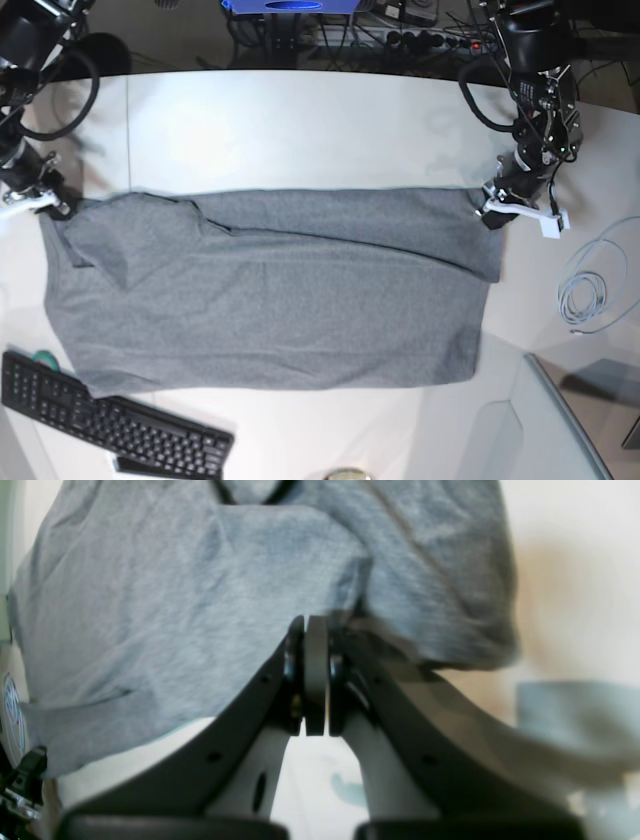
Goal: Layout the t-shirt on the table in an organized manner, then fold the t-shirt properly
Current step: 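Grasp the folded edge of the t-shirt with both grippers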
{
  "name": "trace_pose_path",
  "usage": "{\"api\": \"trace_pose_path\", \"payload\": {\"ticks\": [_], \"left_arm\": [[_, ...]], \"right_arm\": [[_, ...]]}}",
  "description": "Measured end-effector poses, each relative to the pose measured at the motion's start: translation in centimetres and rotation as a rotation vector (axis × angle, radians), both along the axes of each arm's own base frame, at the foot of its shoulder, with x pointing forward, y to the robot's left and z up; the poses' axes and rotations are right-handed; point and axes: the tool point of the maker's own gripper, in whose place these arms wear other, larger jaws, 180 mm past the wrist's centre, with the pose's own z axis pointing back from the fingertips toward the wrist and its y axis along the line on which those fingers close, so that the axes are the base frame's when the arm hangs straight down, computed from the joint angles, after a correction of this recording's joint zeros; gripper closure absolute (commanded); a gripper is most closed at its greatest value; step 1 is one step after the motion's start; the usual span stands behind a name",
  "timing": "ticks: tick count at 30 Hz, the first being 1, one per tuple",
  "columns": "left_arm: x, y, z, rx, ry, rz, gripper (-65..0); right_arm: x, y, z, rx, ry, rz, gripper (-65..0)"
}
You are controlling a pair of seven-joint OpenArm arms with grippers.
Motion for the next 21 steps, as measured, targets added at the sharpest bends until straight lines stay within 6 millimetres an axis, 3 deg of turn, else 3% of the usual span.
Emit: {"api": "trace_pose_path", "payload": {"ticks": [6, 15, 21], "left_arm": [[-0.2, 1.1, 0.2, 0.025, 0.014, -0.007, 0.0], [-0.4, 2.1, 0.4, 0.046, 0.021, 0.001, 0.0], [-0.4, 2.1, 0.4, 0.047, 0.021, 0.000, 0.0]], "right_arm": [[0.3, -3.0, -1.5, 0.015, 0.017, -0.087, -0.5], [0.6, -3.6, -2.4, -0.049, 0.088, -0.043, -0.3], [0.9, -3.3, -1.6, -0.093, 0.076, -0.011, -0.2]]}}
